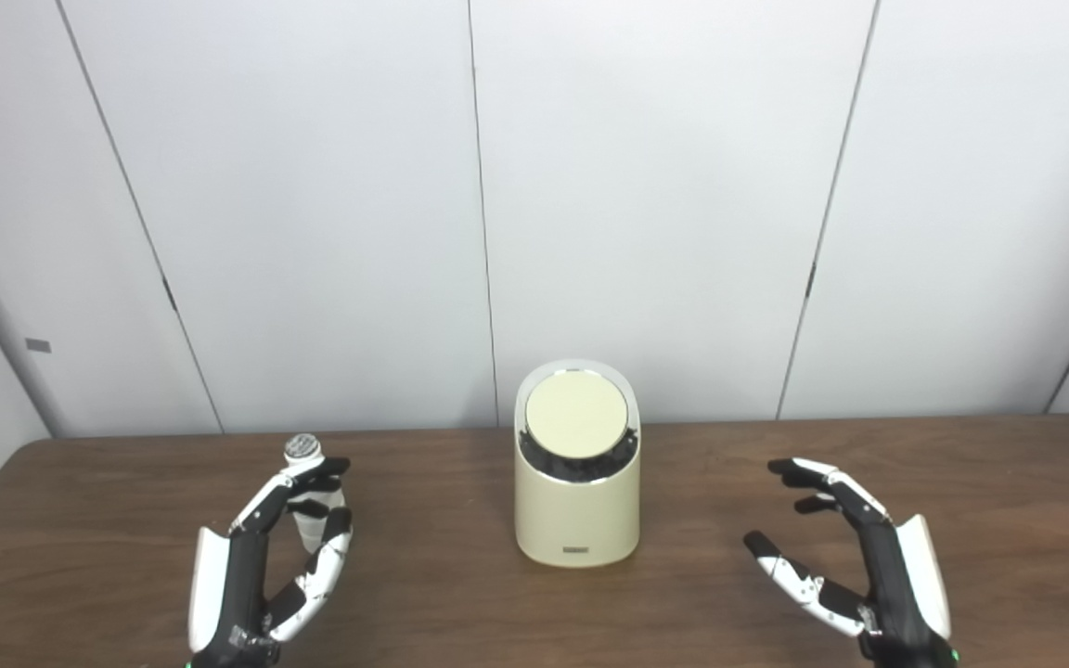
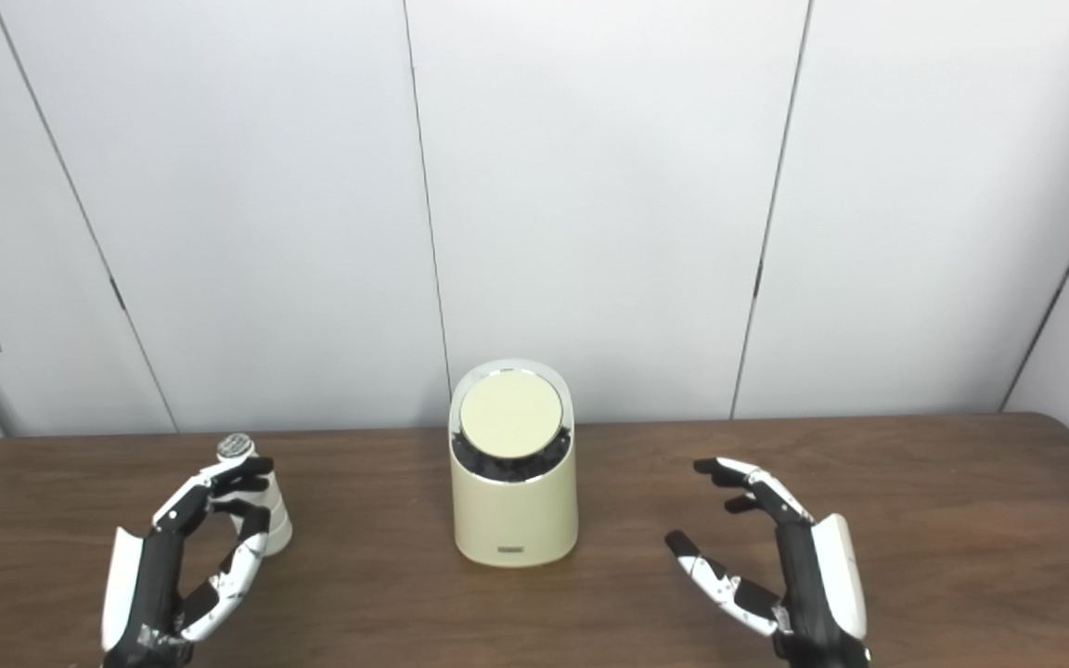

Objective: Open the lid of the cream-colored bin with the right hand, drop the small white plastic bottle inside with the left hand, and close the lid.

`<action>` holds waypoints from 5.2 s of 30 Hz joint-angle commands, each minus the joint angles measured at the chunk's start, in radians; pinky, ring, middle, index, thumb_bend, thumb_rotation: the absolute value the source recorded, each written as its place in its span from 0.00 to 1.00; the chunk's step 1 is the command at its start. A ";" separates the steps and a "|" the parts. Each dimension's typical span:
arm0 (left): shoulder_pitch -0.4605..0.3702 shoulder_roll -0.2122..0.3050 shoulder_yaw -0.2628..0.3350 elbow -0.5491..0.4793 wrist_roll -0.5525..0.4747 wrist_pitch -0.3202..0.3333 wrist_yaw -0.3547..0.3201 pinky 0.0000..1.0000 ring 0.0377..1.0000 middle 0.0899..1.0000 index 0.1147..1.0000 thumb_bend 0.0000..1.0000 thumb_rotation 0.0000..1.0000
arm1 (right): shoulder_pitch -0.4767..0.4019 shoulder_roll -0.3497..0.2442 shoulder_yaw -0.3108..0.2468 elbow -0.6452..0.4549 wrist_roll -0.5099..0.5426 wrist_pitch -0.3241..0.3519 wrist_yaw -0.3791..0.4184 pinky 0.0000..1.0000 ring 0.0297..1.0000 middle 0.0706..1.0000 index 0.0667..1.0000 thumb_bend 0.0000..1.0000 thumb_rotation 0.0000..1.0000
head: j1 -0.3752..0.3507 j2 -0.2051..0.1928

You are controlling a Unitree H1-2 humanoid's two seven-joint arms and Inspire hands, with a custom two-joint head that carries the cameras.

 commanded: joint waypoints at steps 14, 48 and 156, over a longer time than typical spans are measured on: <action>-0.030 0.014 0.004 -0.021 -0.016 -0.023 0.000 0.56 0.66 0.69 0.67 0.25 0.41 | -0.028 -0.009 -0.008 -0.026 0.014 -0.035 -0.008 0.58 0.69 0.71 0.67 0.31 0.30 | 0.000 0.012; -0.029 -0.003 0.017 -0.023 -0.035 -0.023 -0.042 0.57 0.67 0.69 0.67 0.27 0.39 | -0.319 -0.011 0.037 -0.296 -0.061 0.566 0.299 0.82 0.92 0.97 0.98 0.89 0.90 | -0.001 0.033; 0.002 -0.064 0.094 -0.106 -0.013 -0.023 -0.144 0.57 0.66 0.69 0.67 0.25 0.38 | -0.513 0.034 0.327 0.035 -0.425 0.790 0.241 1.00 1.00 1.00 1.00 1.00 0.22 | 0.027 0.087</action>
